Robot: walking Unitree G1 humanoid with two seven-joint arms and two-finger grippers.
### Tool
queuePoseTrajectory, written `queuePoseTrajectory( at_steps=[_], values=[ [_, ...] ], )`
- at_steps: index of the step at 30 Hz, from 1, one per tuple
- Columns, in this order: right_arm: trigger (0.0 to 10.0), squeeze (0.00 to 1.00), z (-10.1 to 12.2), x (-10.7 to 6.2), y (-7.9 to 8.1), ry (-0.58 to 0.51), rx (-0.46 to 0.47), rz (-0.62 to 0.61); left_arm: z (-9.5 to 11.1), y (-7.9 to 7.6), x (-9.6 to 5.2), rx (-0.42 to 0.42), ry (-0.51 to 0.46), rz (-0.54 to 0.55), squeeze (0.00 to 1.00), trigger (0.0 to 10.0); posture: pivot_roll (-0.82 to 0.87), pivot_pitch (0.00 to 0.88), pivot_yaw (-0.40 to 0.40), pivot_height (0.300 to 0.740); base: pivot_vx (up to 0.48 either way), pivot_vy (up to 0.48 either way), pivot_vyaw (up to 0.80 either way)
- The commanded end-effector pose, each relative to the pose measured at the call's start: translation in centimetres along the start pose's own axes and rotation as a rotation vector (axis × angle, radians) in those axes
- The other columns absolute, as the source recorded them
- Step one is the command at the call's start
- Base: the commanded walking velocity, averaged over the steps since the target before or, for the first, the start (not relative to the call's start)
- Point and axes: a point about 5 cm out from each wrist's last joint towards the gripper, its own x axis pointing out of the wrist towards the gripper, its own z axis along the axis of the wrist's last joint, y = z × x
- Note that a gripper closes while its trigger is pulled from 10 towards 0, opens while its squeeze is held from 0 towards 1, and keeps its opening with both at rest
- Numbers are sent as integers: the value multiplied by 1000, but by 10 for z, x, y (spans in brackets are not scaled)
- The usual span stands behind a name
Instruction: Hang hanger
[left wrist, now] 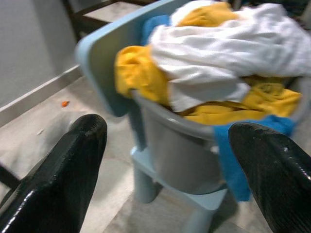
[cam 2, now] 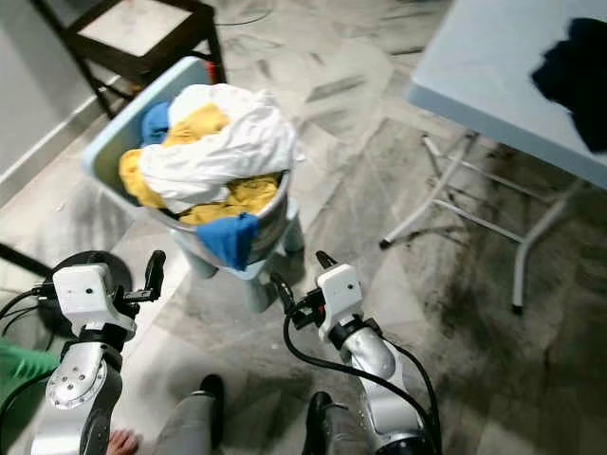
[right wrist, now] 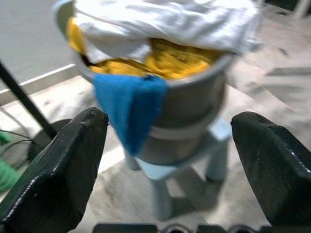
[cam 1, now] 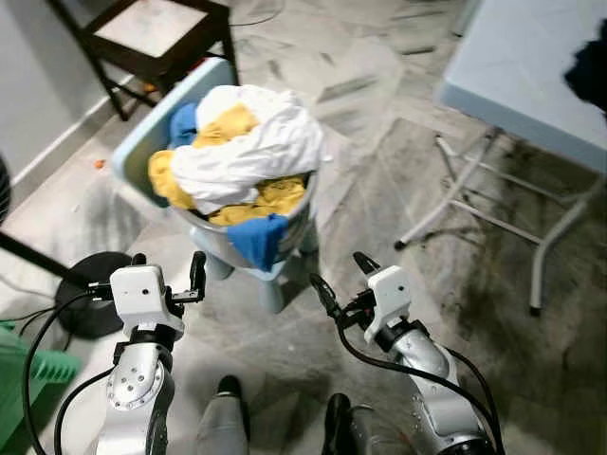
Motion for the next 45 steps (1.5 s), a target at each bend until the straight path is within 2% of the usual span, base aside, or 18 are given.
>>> queuePoseTrajectory(
  at_steps=[1, 22, 30, 32, 37, 38, 42, 45],
  values=[
    [10000, 0, -1, -4, 0, 5, 2, -1, -1, 1, -4, 4, 10, -12, 0, 10000, 121, 306, -48, 740, 349, 0, 469],
    [10000, 0, 1, -3, 0, 3, -8, -8, 3, -3, -5, 1, 16, -15, 0, 10000, 124, 304, -53, 740, 396, 0, 66],
    [10000, 0, 6, 0, -1, -10, -14, -8, 5, -9, 2, 10, -6, -22, 0, 10000, 127, 290, -68, 740, 267, 0, 0],
    [10000, 0, 7, 0, -4, -16, -14, -21, 4, -12, 4, 20, -1, -18, 0, 10000, 133, 281, -78, 740, 0, 0, 0],
    [10000, 0, 16, 2, -33, -51, 7, -180, -4, -13, 6, 67, 2, -18, 0, 10000, 164, 249, -97, 740, 0, 0, 0],
    [10000, 0, 16, 2, -34, -51, 7, -185, -4, -13, 6, 71, 1, -18, 0, 10000, 164, 249, -97, 740, 0, 0, 0],
    [10000, 0, 17, -2, -55, -54, 35, -297, -14, 0, -1, 104, 30, 23, 0, 10000, 182, 243, -113, 740, 0, 0, 0],
    [10000, 0, 20, 0, -56, -59, 21, -290, -13, 3, -2, 113, 20, 28, 0, 10000, 179, 238, -119, 740, 0, 0, 0]
  ],
)
